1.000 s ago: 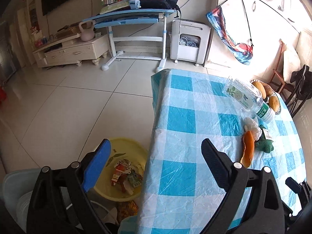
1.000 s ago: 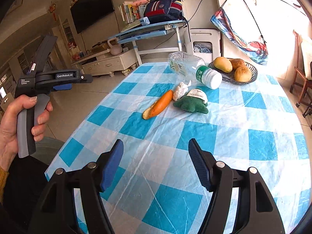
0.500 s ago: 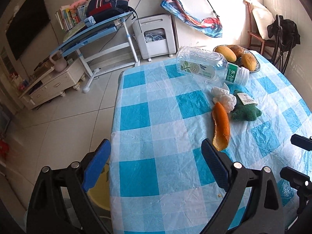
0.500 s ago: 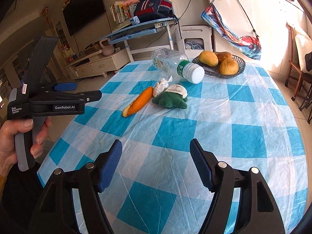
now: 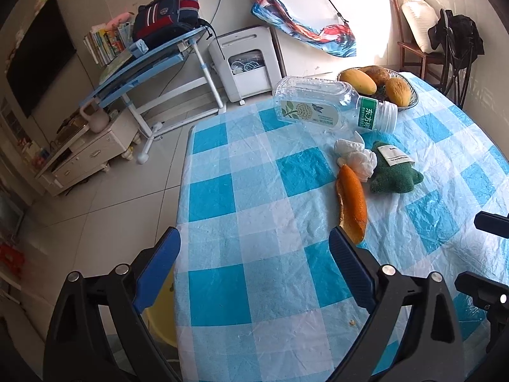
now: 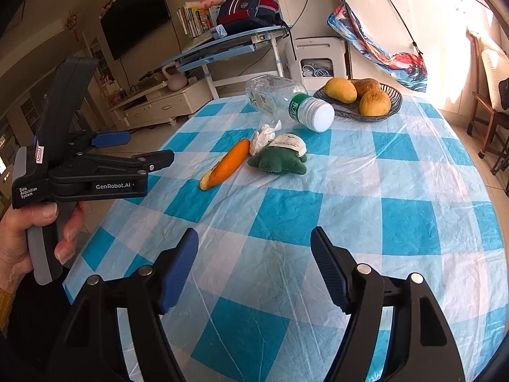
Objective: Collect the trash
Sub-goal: 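Move both open tools back over the table toward the remaining orange peel, then grasp the orange peel with the left gripper while the right gripper grasps the green plush toy, then carry the peel with the left gripper and the plush toy with the right gripper to the basin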
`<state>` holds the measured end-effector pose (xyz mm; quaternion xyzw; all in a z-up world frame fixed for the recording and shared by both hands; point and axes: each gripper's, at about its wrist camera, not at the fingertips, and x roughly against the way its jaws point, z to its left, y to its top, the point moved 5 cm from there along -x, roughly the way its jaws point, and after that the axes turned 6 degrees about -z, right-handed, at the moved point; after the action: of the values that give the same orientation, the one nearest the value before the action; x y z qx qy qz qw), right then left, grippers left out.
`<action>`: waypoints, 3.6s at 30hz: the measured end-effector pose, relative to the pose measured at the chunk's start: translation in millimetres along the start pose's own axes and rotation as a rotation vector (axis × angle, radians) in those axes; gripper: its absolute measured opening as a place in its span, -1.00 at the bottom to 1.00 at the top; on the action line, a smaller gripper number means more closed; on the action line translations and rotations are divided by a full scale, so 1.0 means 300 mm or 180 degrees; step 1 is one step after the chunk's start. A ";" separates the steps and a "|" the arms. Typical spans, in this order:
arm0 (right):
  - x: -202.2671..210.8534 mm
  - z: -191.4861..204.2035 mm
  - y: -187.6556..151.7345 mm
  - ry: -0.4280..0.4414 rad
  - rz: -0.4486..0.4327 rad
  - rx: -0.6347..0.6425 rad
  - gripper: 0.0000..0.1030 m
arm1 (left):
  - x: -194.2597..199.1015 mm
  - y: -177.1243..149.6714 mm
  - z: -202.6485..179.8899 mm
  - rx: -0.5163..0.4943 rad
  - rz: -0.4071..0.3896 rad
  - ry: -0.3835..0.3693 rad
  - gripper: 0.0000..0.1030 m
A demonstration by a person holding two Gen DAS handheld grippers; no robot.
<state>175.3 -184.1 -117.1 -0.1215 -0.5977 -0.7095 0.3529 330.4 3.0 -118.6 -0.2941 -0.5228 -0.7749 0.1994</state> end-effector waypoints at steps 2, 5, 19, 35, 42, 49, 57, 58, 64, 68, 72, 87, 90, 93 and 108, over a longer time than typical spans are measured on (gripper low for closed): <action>0.001 0.000 0.000 -0.0010 -0.0006 0.0002 0.38 | 0.005 0.000 0.000 0.0000 -0.0012 -0.0006 0.77; 0.003 -0.001 0.000 -0.0021 -0.0014 -0.0001 0.39 | 0.009 0.000 0.002 0.0029 -0.0022 -0.0028 0.78; 0.009 -0.003 0.002 -0.0058 -0.0058 0.0006 0.45 | 0.015 0.008 -0.026 0.0069 -0.0038 -0.0127 0.79; -0.010 -0.027 0.032 -0.0029 0.0026 0.0074 0.48 | -0.125 0.053 -0.136 0.0388 0.0199 -0.0432 0.79; -0.041 -0.053 0.110 -0.0012 -0.0017 0.0213 0.48 | -0.198 0.034 -0.189 0.0383 0.0383 -0.0615 -0.05; -0.095 -0.052 0.176 0.0002 -0.0052 0.0309 0.48 | -0.191 0.023 -0.140 0.0604 0.0405 -0.0771 -0.66; -0.232 -0.021 0.208 -0.0039 0.0119 0.0390 0.48 | -0.172 0.006 -0.074 0.0718 0.0417 -0.0782 -0.66; -0.249 -0.014 0.210 -0.0058 0.0160 0.0418 0.48 | -0.171 0.005 -0.070 0.0717 0.0419 -0.0775 -0.66; -0.332 -0.020 0.181 -0.0162 0.0406 0.0369 0.43 | -0.165 0.000 -0.041 0.0769 0.0441 -0.0738 -0.66; -0.315 -0.046 0.177 -0.0142 0.0402 0.0257 -0.02 | -0.154 -0.001 -0.046 0.0754 0.0422 -0.0762 -0.66; -0.269 -0.056 0.153 -0.0118 0.0382 0.0237 -0.14 | -0.143 -0.006 -0.047 0.0750 0.0411 -0.0771 -0.66; -0.021 -0.061 0.036 -0.0031 0.0005 -0.0132 -0.15 | -0.048 -0.034 -0.062 0.0752 0.0267 -0.0942 -0.66; 0.009 -0.050 0.017 -0.0035 -0.0060 -0.0149 -0.15 | -0.011 -0.040 -0.047 0.0736 0.0182 -0.0889 -0.66; 0.045 -0.045 0.005 -0.0029 -0.0129 -0.0155 -0.15 | 0.031 -0.037 -0.023 0.0719 0.0058 -0.0824 -0.66; 0.105 0.131 0.035 0.0163 -0.0274 0.0103 -0.15 | 0.117 -0.033 0.207 0.1286 -0.0208 -0.0655 -0.66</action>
<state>149.7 -159.1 -80.3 -0.0717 -0.6046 -0.7171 0.3392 313.4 64.3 -84.8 -0.3086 -0.6942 -0.6264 0.1746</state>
